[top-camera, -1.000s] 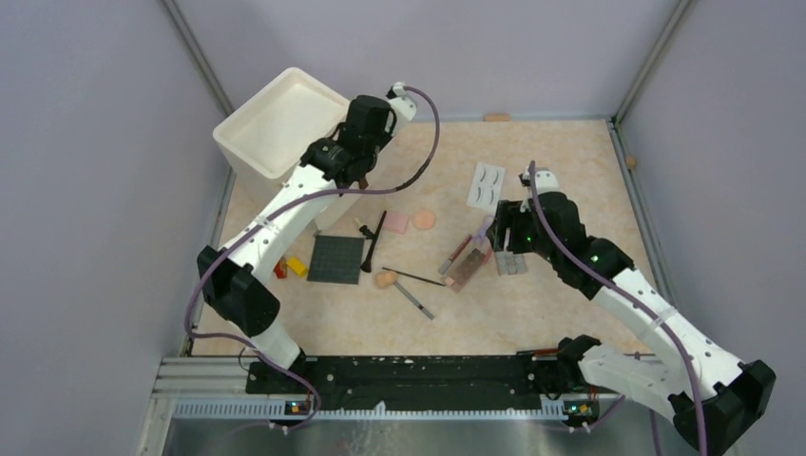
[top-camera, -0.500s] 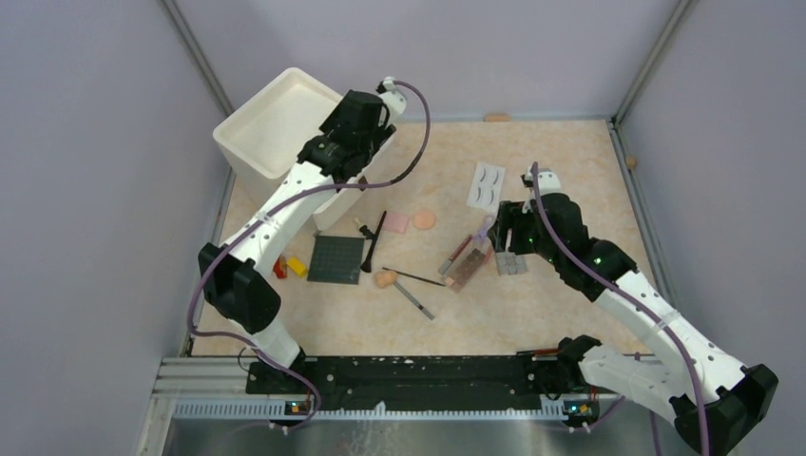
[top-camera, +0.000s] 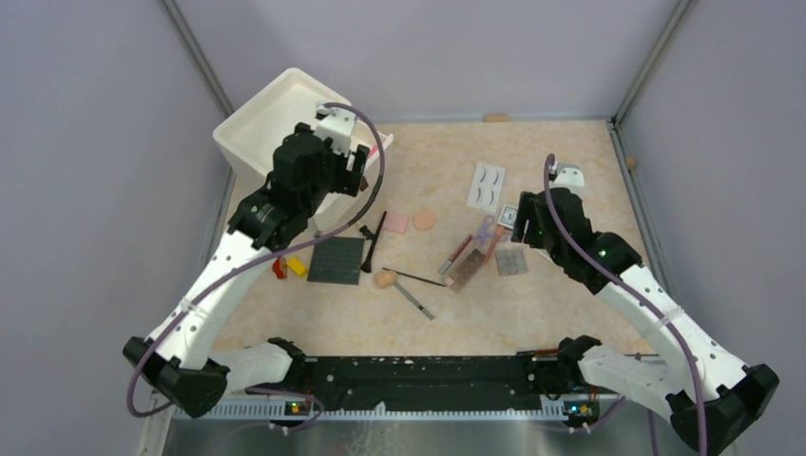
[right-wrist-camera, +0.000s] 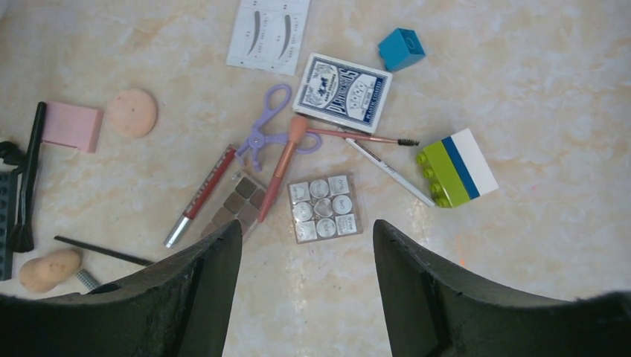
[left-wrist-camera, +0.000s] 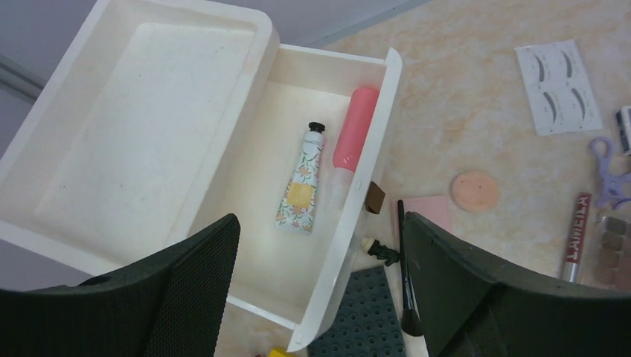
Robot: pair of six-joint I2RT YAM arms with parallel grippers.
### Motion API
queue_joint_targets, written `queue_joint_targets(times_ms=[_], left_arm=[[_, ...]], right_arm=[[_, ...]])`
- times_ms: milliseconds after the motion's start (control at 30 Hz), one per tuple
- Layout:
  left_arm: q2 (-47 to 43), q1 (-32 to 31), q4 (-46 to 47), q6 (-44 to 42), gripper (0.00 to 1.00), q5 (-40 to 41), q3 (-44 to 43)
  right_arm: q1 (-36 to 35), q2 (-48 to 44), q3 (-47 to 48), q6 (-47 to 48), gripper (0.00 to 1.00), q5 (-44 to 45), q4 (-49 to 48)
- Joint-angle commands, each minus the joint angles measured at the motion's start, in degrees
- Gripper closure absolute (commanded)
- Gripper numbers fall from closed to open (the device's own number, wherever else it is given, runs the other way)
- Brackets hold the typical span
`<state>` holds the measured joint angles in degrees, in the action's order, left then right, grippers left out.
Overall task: Organize the makeup
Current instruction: Place the makeup in the drawer, then close the drawer in the storage box.
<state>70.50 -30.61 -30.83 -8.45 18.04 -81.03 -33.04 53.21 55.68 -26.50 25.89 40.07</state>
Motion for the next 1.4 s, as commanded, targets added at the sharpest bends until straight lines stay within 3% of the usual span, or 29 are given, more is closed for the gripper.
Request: queue_joint_targets(times_ms=[0,300,600,800,867,1000,1133,1233,1367], left_arm=[[-6.8,-0.1,4.4,6.8,0.14,-2.8,6.7],[-16.1,-0.1,8.8,10.0,0.12,1.5,20.0],[-21.3,0.0,10.5,10.0,0.12,5.4,24.4],[-22.5,0.1,10.6,10.4,0.11,7.0,25.3],[-22.7,0.3,10.6,10.4,0.1,7.6,25.4],[-23.6,0.8,10.7,10.6,0.09,8.9,25.8],[-25.7,1.2,11.4,11.1,0.09,10.1,26.5],[-28.5,1.2,12.9,11.2,0.08,10.9,27.9],[-30.4,1.3,13.7,11.8,0.07,13.1,28.9]], right_arm=[[3.0,0.8,2.6,-2.8,0.36,2.6,2.0],[6.2,2.5,5.3,-6.2,0.36,1.4,2.1],[6.8,6.7,11.5,-6.2,0.36,14.3,11.4],[7.3,8.5,12.3,-5.5,0.36,14.8,10.6],[7.3,9.1,11.9,-4.8,0.36,11.2,8.3],[7.3,9.2,7.9,-1.3,0.36,-4.8,-1.5],[7.2,11.2,3.3,-4.8,0.39,-14.9,-12.3],[5.1,14.7,1.3,-7.8,0.41,-17.7,-19.8],[-3.7,21.7,3.2,-8.0,0.41,-13.3,-26.8]])
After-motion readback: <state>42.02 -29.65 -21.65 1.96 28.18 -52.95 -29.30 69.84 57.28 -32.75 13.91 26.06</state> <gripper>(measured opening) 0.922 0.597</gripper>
